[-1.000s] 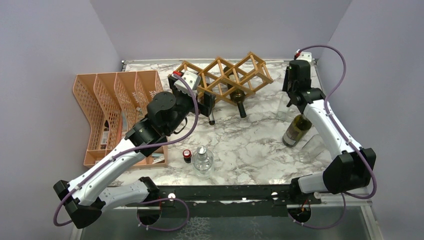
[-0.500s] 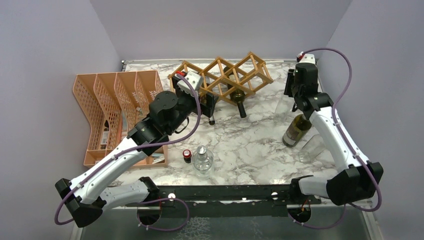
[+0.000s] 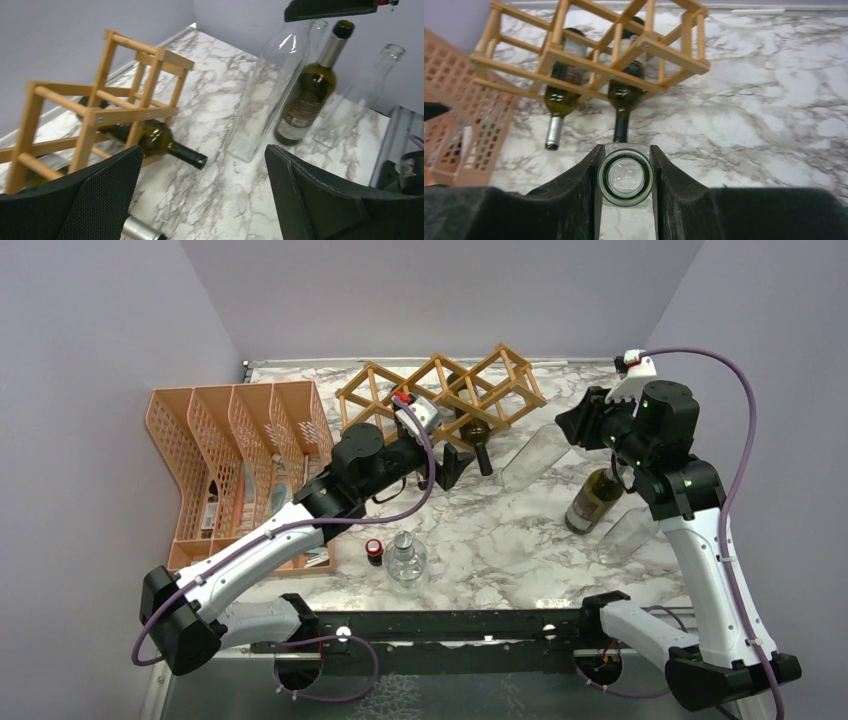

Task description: Put the wine bottle on the wine rack

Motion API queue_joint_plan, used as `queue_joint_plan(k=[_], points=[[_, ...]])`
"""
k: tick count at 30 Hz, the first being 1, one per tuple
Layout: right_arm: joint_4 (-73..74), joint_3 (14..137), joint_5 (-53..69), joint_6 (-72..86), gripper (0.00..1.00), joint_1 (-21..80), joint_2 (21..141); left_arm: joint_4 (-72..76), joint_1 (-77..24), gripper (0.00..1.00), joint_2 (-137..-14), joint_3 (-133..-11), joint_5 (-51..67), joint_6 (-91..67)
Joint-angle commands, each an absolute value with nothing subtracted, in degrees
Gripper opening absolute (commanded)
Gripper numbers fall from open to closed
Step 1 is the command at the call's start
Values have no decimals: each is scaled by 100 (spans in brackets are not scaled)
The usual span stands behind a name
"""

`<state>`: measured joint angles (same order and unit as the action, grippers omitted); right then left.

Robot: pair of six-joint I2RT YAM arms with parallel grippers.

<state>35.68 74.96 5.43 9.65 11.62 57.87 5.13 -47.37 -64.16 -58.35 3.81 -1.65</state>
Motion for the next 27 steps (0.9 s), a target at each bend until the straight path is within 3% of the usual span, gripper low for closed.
queue_joint_plan(k=[1, 21, 24, 27], points=[[3436, 7795, 1835, 1365, 1, 1147, 5590, 1258, -4785, 99, -6818, -5758, 1543, -465], [2668, 7745, 3303, 2388, 1, 1151, 5582, 1668, -4985, 98, -7912, -5808, 2342, 12], [2583, 7691, 3439, 2435, 1, 1151, 5550, 1730, -4988, 95, -7918, -5757, 2297, 20], [2567, 7662, 3521, 2437, 1, 1147, 5527, 1802, -4984, 81, -7879, -5704, 2187, 159]])
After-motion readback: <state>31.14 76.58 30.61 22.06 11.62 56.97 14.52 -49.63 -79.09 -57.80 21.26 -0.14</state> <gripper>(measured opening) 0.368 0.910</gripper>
